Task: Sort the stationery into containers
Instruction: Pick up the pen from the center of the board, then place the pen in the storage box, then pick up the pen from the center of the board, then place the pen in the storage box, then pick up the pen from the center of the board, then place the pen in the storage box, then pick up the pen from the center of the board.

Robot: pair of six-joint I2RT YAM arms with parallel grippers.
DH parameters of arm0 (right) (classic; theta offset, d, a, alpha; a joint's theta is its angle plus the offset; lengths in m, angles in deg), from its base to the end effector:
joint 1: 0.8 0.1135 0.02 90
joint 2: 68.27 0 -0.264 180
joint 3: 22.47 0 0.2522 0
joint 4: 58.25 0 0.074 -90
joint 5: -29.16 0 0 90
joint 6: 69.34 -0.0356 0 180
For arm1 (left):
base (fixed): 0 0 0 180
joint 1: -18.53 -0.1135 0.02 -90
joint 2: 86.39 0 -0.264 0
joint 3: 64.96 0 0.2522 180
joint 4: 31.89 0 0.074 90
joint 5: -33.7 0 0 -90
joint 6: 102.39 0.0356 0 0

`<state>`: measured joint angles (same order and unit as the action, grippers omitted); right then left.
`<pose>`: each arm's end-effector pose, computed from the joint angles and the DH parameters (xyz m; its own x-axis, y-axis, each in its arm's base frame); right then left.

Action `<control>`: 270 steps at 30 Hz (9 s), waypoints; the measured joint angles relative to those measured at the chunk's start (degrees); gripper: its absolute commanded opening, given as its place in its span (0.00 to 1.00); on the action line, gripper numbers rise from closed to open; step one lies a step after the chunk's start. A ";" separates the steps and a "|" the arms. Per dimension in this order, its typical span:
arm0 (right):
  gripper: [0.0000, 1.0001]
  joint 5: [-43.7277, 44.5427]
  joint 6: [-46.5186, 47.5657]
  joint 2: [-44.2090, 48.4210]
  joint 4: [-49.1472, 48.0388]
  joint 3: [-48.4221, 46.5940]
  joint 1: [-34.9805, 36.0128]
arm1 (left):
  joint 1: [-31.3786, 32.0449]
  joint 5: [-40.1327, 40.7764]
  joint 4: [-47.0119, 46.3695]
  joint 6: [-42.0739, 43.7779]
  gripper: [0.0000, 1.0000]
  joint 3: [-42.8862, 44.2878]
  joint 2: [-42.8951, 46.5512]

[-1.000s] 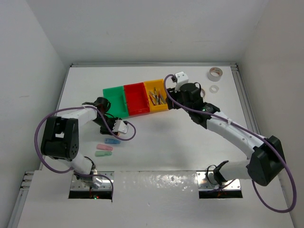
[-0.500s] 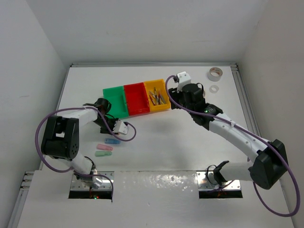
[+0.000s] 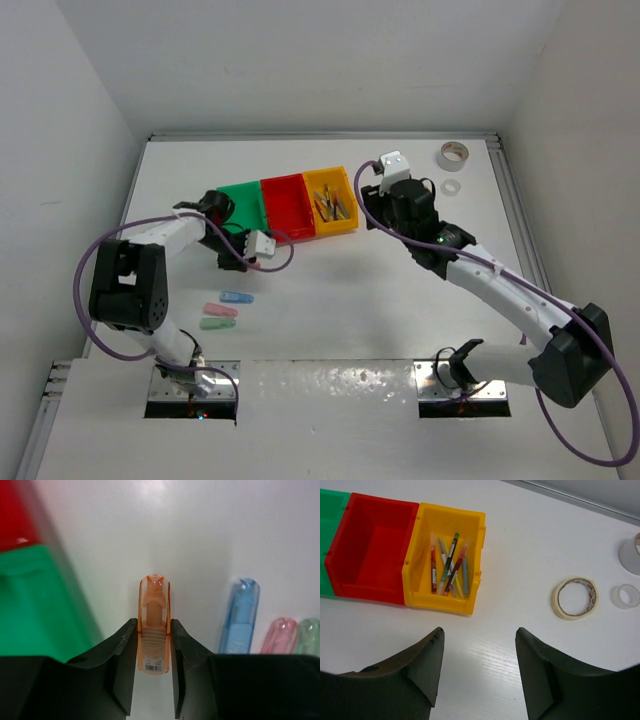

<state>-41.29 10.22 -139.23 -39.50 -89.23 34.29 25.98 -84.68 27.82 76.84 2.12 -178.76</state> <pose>0.2396 0.1538 0.3027 -0.3663 -0.0486 -0.9292 -0.2270 0.9731 0.0385 0.2637 -0.0515 0.1646 0.1419 0.8687 -0.4746 0.9898 -0.1175 0.0808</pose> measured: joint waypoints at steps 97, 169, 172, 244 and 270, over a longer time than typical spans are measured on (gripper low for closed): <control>0.60 11.87 1.01 9.92 4.74 7.23 8.68 | 9.90 12.31 -11.67 -20.13 0.00 -14.84 10.71; 0.61 13.49 0.90 14.56 4.39 11.10 10.54 | -1.62 6.62 10.54 -0.09 0.66 -12.72 22.95; 0.61 13.55 0.68 14.64 4.74 11.10 10.54 | -1.44 7.91 7.82 2.12 0.63 -17.64 24.94; 0.61 18.03 0.55 18.29 6.95 11.96 10.86 | -1.79 34.97 -26.69 -104.48 0.07 12.07 -0.66; 0.61 17.73 0.35 17.27 9.01 11.93 11.19 | 0.31 25.42 -25.11 -83.73 0.57 13.03 4.44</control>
<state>-23.56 10.57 -121.97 -30.49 -77.29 45.48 26.28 -59.26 2.71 -6.90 15.14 -174.33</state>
